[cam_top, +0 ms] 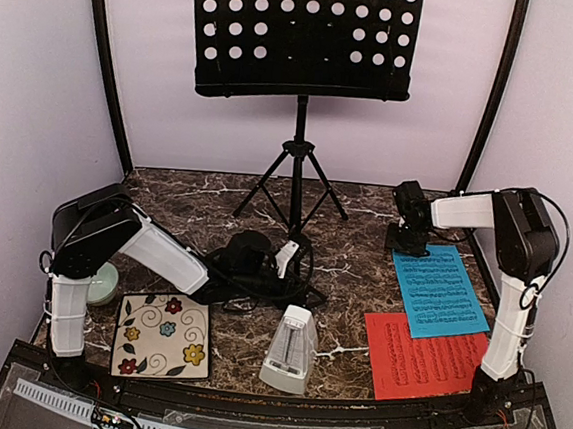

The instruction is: Set up the instrument practice props

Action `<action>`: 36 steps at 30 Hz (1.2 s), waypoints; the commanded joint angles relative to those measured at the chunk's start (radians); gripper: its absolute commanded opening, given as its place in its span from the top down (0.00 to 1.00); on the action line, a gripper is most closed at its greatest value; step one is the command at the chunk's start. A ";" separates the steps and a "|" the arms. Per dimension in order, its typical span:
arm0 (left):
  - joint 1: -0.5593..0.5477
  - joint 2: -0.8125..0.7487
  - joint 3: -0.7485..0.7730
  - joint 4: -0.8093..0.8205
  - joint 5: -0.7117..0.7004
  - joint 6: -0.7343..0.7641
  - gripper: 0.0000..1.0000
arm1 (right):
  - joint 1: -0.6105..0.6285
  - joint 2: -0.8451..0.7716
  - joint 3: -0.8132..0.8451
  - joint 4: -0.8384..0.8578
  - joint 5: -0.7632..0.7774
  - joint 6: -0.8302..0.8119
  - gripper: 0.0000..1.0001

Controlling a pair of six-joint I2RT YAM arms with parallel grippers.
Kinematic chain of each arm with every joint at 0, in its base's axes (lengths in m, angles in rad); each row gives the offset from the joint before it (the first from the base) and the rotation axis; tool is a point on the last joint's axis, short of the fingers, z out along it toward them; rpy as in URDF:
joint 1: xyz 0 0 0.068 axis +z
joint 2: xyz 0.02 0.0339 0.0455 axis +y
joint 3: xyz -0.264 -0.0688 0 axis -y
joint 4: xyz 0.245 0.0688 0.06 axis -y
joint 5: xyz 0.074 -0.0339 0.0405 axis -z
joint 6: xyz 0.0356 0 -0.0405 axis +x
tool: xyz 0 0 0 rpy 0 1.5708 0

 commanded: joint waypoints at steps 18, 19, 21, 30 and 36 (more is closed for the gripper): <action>0.007 -0.129 -0.041 0.026 -0.027 0.050 0.08 | 0.023 -0.099 -0.121 0.049 -0.169 -0.057 1.00; 0.007 -0.139 -0.047 0.032 -0.027 0.056 0.08 | 0.025 -0.129 -0.126 0.052 -0.189 -0.066 1.00; 0.007 -0.166 -0.063 0.037 -0.035 0.078 0.08 | 0.027 -0.194 -0.134 0.055 -0.236 -0.088 1.00; 0.013 -0.326 -0.048 -0.102 -0.091 0.286 0.05 | 0.026 -0.519 -0.156 0.011 -0.514 -0.216 1.00; 0.019 -0.432 -0.023 -0.214 0.017 0.482 0.01 | 0.028 -0.675 -0.137 -0.046 -0.789 -0.305 1.00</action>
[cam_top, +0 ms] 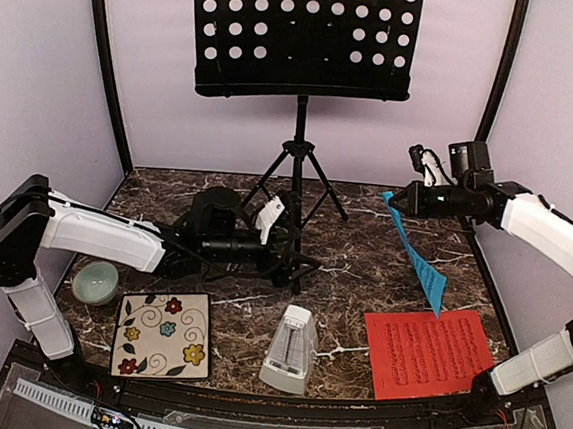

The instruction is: Set up the instrument practice props

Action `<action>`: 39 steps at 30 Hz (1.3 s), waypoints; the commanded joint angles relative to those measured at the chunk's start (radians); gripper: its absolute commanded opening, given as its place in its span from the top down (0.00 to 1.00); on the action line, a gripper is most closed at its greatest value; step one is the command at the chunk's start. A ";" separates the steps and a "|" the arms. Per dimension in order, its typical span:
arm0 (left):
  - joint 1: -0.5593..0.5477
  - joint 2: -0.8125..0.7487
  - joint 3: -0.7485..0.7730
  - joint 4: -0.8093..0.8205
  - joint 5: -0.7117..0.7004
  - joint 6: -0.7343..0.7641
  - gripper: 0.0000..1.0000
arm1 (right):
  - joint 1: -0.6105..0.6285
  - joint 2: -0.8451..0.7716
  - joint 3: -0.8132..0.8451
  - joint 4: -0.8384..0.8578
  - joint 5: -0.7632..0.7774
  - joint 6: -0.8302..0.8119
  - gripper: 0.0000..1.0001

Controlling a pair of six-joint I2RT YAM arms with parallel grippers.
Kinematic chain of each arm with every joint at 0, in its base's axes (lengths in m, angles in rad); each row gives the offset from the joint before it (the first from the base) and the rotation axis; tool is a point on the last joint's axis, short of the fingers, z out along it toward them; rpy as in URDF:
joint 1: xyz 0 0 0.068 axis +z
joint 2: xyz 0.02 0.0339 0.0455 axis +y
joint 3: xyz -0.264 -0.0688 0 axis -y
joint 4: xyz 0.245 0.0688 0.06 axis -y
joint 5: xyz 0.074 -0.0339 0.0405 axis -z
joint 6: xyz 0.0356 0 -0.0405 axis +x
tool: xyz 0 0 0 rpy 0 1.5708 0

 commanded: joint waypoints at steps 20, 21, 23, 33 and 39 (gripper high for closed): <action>0.027 -0.202 0.197 -0.352 -0.052 0.463 0.01 | 0.151 -0.238 0.280 -0.410 -0.448 -0.353 1.00; 0.032 -0.206 0.205 -0.361 -0.067 0.466 0.01 | 0.171 -0.234 0.293 -0.419 -0.445 -0.358 1.00; 0.043 -0.214 0.219 -0.377 -0.063 0.478 0.01 | 0.214 -0.224 0.322 -0.440 -0.429 -0.371 1.00; 0.034 -0.240 0.297 -0.454 0.159 0.483 0.01 | 0.384 -0.145 0.430 -0.488 -0.334 -0.387 1.00; -0.007 -0.231 0.347 -0.581 0.211 0.543 0.09 | 0.445 -0.099 0.454 -0.503 -0.296 -0.401 1.00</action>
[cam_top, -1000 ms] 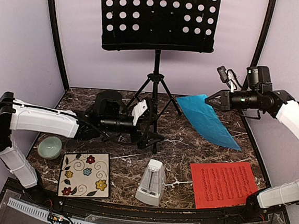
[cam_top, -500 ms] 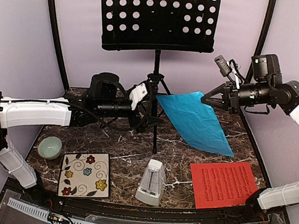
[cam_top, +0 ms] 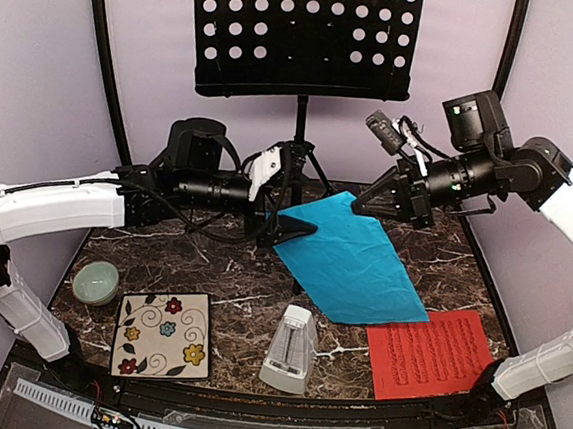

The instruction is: Set up the instrument practice props

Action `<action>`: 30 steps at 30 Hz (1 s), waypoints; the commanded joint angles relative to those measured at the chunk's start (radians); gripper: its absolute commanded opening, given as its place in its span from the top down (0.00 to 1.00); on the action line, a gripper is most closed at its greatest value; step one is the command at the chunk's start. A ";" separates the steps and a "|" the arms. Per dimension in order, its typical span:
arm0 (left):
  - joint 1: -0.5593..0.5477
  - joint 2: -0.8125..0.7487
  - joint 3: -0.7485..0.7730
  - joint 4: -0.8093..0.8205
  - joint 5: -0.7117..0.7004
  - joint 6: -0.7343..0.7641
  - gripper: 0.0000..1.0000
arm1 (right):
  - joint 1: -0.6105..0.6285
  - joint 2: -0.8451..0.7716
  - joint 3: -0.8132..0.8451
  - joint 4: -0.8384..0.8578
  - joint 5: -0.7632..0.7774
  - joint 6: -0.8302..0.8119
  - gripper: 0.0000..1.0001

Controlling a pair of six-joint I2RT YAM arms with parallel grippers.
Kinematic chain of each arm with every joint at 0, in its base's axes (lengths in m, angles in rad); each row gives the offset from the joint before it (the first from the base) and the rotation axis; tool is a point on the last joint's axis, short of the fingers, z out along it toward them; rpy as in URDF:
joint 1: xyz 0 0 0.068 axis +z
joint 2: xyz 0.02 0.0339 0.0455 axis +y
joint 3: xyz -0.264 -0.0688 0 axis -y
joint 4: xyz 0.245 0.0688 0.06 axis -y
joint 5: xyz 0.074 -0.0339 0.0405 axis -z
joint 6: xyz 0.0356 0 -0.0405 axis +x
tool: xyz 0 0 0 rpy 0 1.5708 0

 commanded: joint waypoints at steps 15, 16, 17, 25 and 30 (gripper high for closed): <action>-0.077 -0.177 0.029 -0.151 -0.142 0.126 1.00 | 0.025 -0.121 -0.167 0.372 0.138 0.220 0.30; -0.077 -0.198 0.018 -0.135 -0.200 0.139 1.00 | 0.003 -0.146 -0.207 0.421 0.164 0.273 0.27; -0.077 -0.217 0.011 -0.124 -0.252 0.156 1.00 | -0.036 -0.169 -0.247 0.461 0.181 0.325 0.23; -0.079 -0.368 -0.107 0.060 -0.497 0.245 1.00 | -0.291 -0.275 -0.585 0.795 0.036 0.914 0.05; -0.084 -0.383 -0.103 0.044 -0.486 0.237 1.00 | -0.289 -0.296 -0.706 1.068 -0.047 1.273 0.04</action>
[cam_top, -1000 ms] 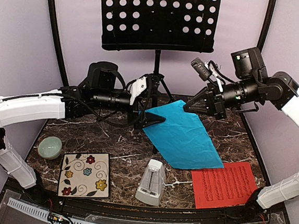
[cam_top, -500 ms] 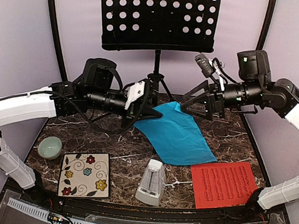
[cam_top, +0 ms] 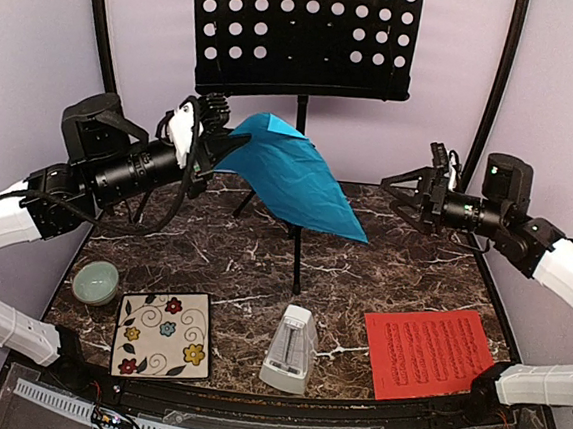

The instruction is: Set up the instrument practice props

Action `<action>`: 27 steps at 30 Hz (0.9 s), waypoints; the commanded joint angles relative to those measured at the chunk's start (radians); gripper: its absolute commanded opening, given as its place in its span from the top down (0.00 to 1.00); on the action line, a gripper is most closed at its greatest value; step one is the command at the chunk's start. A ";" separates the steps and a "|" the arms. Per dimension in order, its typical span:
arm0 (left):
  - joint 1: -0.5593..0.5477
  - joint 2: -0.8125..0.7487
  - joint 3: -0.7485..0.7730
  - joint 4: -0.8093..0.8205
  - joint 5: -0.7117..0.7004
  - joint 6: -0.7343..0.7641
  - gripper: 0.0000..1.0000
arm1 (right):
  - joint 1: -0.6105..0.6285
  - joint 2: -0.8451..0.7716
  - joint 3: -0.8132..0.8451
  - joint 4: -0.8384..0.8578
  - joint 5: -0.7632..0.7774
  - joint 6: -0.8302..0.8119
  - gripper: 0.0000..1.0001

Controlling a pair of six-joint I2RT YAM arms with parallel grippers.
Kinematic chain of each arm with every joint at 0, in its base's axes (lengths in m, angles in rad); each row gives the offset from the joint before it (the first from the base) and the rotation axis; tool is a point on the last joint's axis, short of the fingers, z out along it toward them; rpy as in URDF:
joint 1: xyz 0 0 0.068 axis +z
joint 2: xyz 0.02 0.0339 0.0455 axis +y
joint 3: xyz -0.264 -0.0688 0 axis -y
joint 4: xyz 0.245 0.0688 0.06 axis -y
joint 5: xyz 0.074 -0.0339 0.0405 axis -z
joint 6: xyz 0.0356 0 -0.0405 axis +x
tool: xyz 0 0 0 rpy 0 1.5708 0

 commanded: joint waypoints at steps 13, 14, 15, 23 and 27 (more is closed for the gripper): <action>-0.085 0.199 0.142 -0.002 -0.320 0.033 1.00 | 0.050 -0.020 -0.136 0.505 -0.163 0.698 0.00; -0.088 0.208 0.150 0.000 -0.324 0.027 1.00 | 0.061 -0.015 -0.150 0.546 -0.167 0.733 0.00; -0.091 0.215 0.150 0.005 -0.328 0.027 1.00 | 0.071 -0.007 -0.156 0.561 -0.170 0.756 0.00; -0.117 0.232 0.137 0.036 -0.250 0.025 1.00 | 0.137 0.039 -0.127 0.540 -0.136 0.772 0.00; -0.132 0.159 0.057 0.083 -0.041 0.025 1.00 | 0.137 0.076 -0.157 0.633 -0.090 0.835 0.00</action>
